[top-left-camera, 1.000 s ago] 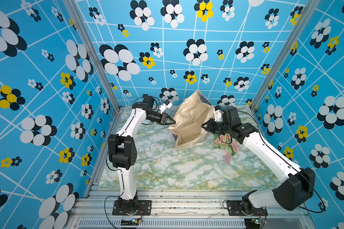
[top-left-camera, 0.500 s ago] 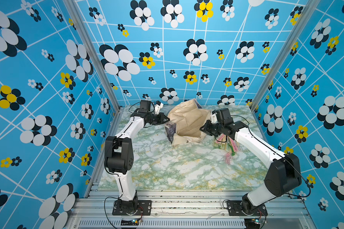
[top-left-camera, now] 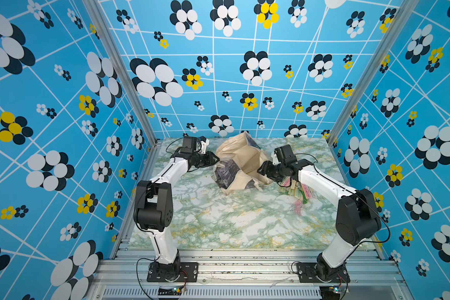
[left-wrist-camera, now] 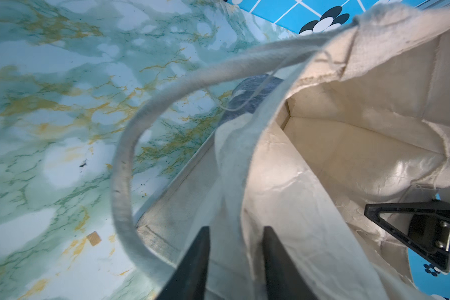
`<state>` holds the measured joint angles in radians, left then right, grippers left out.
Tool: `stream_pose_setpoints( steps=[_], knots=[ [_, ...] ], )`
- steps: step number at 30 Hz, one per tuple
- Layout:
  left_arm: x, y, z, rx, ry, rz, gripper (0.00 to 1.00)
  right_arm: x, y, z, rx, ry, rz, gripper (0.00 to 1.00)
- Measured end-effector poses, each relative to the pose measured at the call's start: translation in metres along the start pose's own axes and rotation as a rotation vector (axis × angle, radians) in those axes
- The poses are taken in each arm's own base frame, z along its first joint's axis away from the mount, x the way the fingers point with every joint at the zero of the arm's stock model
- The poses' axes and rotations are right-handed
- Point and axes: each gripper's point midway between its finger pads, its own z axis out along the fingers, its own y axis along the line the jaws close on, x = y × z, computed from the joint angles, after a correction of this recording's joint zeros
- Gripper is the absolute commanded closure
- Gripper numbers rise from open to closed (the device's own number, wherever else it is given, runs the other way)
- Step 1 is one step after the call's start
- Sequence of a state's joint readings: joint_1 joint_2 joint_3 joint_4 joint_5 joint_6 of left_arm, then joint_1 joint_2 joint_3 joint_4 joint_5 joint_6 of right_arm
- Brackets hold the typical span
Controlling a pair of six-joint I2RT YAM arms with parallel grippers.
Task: Take out the folding fans from the tote bags
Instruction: Place the canvas bag at the center of the board.
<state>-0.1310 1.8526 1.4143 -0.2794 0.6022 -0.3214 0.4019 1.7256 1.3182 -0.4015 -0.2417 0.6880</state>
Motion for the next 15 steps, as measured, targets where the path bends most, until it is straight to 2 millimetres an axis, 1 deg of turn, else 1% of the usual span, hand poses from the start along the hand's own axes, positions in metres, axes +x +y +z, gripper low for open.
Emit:
stream_pose_setpoints(
  steps=[3, 5, 7, 9, 12, 14, 15],
  knots=[
    [0.0, 0.0, 0.0, 0.003, 0.002, 0.003, 0.01, -0.001, 0.001, -0.001, -0.004, -0.004, -0.02, 0.28],
    [0.0, -0.001, 0.0, 0.005, 0.0, 0.01, 0.01, -0.001, 0.003, -0.002, -0.009, -0.006, -0.037, 0.26],
    [0.0, -0.002, 0.0, 0.008, 0.0, 0.017, 0.01, -0.003, 0.006, -0.008, -0.017, -0.019, -0.06, 0.25],
    [-0.001, -0.004, -0.002, 0.013, -0.005, 0.022, 0.01, -0.007, 0.011, -0.018, -0.027, -0.045, -0.089, 0.24],
    [-0.009, -0.016, -0.014, 0.026, -0.033, 0.046, 0.01, -0.016, 0.017, -0.039, -0.029, -0.104, -0.139, 0.22],
    [-0.016, -0.029, -0.028, 0.037, -0.066, 0.071, 0.01, -0.021, 0.021, -0.053, -0.028, -0.143, -0.173, 0.21],
    [-0.022, -0.038, -0.038, 0.046, -0.09, 0.089, 0.01, -0.024, 0.022, -0.061, -0.025, -0.165, -0.19, 0.2]
  ],
)
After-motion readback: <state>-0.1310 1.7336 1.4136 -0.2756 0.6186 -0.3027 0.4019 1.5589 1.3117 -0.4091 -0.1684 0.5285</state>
